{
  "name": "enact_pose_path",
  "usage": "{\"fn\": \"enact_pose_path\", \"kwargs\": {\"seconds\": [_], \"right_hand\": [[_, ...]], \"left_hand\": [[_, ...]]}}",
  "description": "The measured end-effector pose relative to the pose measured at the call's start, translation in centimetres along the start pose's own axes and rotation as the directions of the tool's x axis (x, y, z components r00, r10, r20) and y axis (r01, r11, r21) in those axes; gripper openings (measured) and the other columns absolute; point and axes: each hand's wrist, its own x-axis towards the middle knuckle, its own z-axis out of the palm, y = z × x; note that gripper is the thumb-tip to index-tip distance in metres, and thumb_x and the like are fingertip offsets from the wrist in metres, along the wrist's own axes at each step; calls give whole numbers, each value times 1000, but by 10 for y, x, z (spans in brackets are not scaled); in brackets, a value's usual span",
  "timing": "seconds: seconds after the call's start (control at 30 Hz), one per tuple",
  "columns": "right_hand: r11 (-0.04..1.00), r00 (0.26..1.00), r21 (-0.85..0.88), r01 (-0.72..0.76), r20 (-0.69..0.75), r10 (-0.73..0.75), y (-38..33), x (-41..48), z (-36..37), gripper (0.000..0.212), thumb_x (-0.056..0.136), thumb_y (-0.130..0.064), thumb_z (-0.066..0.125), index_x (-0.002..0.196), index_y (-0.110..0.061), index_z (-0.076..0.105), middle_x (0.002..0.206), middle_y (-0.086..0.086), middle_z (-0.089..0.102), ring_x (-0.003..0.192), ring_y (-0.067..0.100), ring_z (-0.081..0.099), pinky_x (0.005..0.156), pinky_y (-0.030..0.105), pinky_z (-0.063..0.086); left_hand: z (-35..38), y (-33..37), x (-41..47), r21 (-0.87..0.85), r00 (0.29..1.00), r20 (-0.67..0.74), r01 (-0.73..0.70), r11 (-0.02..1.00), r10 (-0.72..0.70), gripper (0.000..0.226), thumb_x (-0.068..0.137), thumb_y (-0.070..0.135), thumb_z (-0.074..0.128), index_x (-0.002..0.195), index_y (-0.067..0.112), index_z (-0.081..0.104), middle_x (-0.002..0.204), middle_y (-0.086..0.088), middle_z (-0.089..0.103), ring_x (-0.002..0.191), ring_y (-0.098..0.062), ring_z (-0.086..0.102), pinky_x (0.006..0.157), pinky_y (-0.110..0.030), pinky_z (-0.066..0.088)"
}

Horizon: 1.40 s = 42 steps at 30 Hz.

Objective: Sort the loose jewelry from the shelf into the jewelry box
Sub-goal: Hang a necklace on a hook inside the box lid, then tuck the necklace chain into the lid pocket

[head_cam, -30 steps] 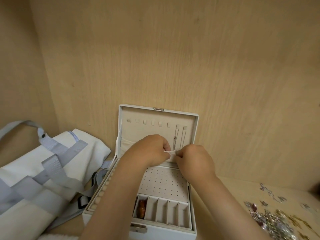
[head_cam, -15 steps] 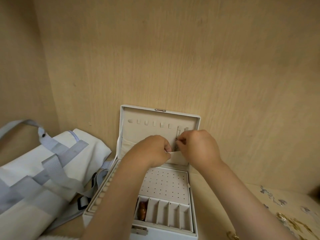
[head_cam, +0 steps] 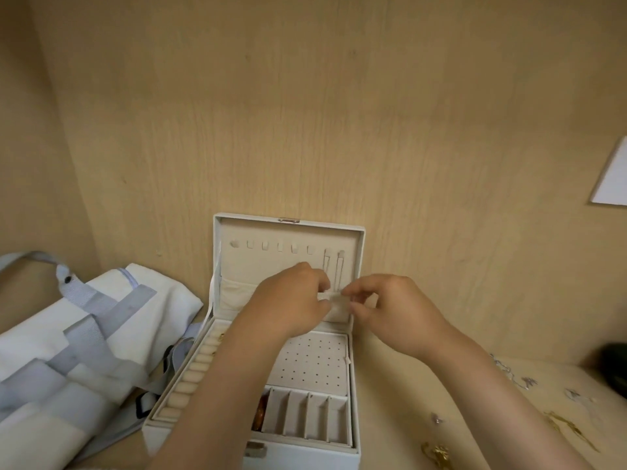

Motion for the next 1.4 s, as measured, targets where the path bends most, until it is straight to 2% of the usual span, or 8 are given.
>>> {"fn": "enact_pose_path", "kwargs": {"seconds": [0.23,0.43,0.6,0.83,1.07,1.2,1.27,1.4], "right_hand": [[996,977,30,-87,198,79,46,-62,-36,8,85,-25,74,87,-33,74,87,-15,70,63,-14,57,63,8,37],[983,892,-41,-177,416,178,70,-105,-48,11,76,-28,81,84,-33,76,82,-17,72,78,-2,65,76,19,54],[979,846,-150,-142,495,198,76,-120,-35,23,72,-29,82,92,-37,75,83,-22,70,81,-3,64,80,21,53],[979,867,-175,-102,467,174,80,-121,-30,16,73,-31,81,88,-30,77,83,-16,70,84,4,65,65,18,42],[965,870,-227,-133,439,223,84,-121,-34,7,76,-30,72,82,-30,71,86,-13,68,85,10,65,73,26,51],[950,843,-272,-151,466,267,74,-124,-31,29,69,-51,75,79,-25,70,82,-7,68,80,17,64,64,27,46],[949,828,-274,-154,489,275,73,-124,-28,33,68,-50,80,86,-22,74,86,-5,73,84,17,67,70,28,50],[970,813,-177,-168,531,238,79,-123,-26,9,76,-36,79,78,-29,74,82,-10,73,84,10,67,75,27,52]], "left_hand": [[26,62,-22,-129,977,84,-184,974,195,18,94,39,59,109,32,68,102,16,61,82,2,54,80,-23,48],[62,96,-38,-108,916,330,-202,973,227,13,86,34,68,97,30,72,85,17,65,73,5,58,69,-13,46],[81,114,-51,-72,881,428,-188,980,200,16,78,34,74,93,30,73,91,17,72,83,1,65,78,-22,53],[99,114,-64,-32,902,411,-134,991,135,17,75,37,76,92,32,73,91,17,71,86,1,64,77,-19,48],[106,114,-65,64,906,402,-174,983,135,11,90,29,64,97,26,72,101,10,69,95,-9,63,81,-23,47],[106,113,-69,136,908,359,-278,951,215,11,98,26,54,99,24,65,109,5,62,104,-14,53,91,-32,44],[101,112,-68,75,926,296,-268,960,235,10,99,25,50,96,24,60,107,5,58,103,-13,49,91,-31,42],[88,107,-66,-207,958,213,-148,967,192,11,100,26,51,93,25,61,94,13,60,90,-4,54,84,-22,45]]}}
